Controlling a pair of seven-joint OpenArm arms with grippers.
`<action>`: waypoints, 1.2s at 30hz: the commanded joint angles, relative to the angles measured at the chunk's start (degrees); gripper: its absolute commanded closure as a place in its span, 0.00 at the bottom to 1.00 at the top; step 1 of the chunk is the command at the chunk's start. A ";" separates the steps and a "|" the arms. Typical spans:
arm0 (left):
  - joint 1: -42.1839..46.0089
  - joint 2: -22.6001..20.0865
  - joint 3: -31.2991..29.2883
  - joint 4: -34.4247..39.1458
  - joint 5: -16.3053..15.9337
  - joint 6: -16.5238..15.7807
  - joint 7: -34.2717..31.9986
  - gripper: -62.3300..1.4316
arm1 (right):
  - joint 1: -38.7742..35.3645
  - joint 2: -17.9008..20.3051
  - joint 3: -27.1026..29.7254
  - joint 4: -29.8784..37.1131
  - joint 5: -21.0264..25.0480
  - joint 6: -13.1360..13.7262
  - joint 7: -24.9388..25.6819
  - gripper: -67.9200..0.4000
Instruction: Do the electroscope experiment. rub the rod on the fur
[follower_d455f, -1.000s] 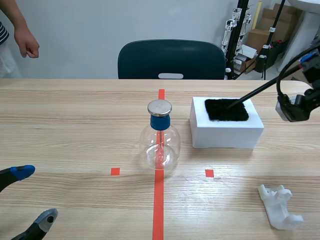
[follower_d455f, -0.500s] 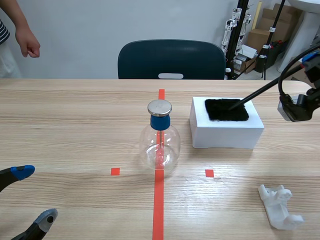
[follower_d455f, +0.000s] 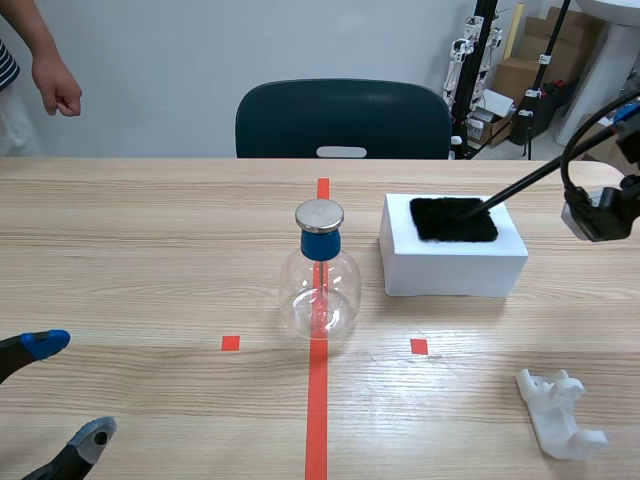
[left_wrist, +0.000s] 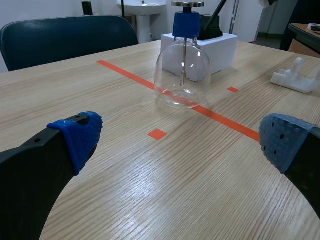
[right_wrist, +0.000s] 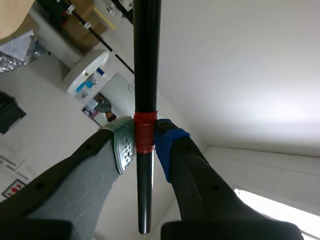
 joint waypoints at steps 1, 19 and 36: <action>-0.15 -0.63 -0.57 0.61 -0.59 0.09 -0.98 0.00 | 1.27 -0.17 0.44 0.66 -0.81 -0.46 0.20 0.99; -0.15 -0.63 -0.57 0.61 -0.59 0.09 -0.98 0.00 | 1.25 -0.17 0.44 0.66 -3.19 -2.19 0.24 0.99; -0.15 -0.63 -0.57 0.61 -0.59 0.09 -0.98 0.00 | -0.37 3.19 0.44 0.70 1.27 -3.39 3.28 0.99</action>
